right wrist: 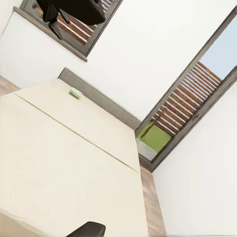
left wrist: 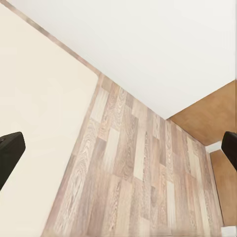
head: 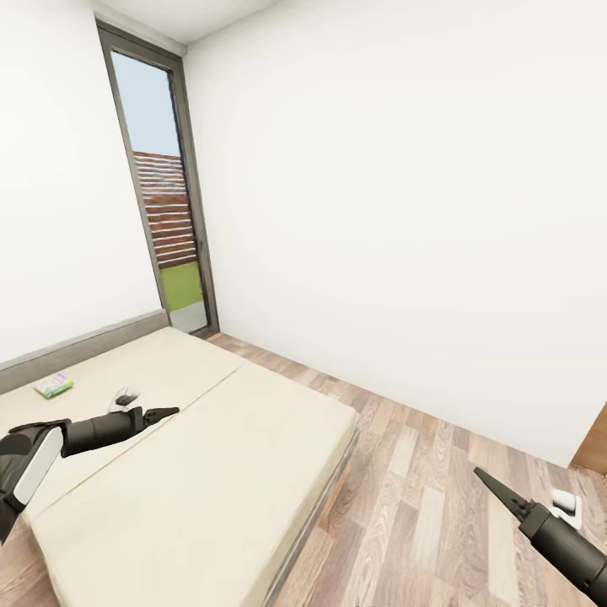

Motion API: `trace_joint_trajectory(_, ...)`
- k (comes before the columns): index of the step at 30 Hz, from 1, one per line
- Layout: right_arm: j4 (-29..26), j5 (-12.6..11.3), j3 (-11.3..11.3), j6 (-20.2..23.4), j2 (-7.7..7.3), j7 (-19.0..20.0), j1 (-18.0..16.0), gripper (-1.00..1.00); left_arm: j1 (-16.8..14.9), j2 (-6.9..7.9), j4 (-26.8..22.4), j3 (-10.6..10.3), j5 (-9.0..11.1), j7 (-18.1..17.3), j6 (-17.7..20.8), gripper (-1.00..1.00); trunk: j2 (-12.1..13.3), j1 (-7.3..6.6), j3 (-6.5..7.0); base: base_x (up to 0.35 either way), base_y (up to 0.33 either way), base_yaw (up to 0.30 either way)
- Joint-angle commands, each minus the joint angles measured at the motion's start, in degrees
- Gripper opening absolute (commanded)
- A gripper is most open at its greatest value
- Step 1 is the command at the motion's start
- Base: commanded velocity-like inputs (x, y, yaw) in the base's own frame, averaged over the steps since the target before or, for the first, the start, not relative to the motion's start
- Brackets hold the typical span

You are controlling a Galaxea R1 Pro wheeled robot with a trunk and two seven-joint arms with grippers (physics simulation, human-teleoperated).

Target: Put all the toys in the child's room - the three board games (two on the bed and one on the table), the two jigsaw puzzles on the table, and the tennis ball on the table - inside the toy box on the table in the child's room.

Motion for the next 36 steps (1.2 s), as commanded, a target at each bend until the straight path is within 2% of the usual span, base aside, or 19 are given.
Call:
trace_joint_trajectory(1, -0.03, -0.24, -0.02, 0.35, 0.0, -0.02, 0.01, 1.0, 0.01, 0.01, 0.02, 0.03, 0.12, -0.11, 0.27, 1.0, -0.03, 0.02, 0.02, -0.001, 0.277, -0.246)
trace_joint_trajectory(8, -0.03, -0.24, 0.01, 0.35, 0.0, -0.02, 0.01, 1.0, 0.01, 0.01, 0.02, 0.04, 0.12, -0.11, 0.27, 1.0, -0.03, 0.02, 0.21, -0.001, 0.247, -0.259)
trace_joint_trajectory(19, -0.03, -0.27, 0.02, 0.35, 0.0, -0.02, 0.01, 1.0, 0.01, 0.01, 0.02, 0.05, 0.12, -0.11, 0.27, 1.0, -0.03, 0.02, 0.55, -0.014, 0.097, -0.268)
trace_joint_trajectory(36, -0.03, -0.33, 0.02, 0.35, 0.0, -0.02, 0.01, 1.0, 0.01, 0.01, 0.02, 0.05, 0.12, -0.11, 0.35, 1.0, -0.03, 0.02, 1.11, -0.108, 0.251, -0.264)
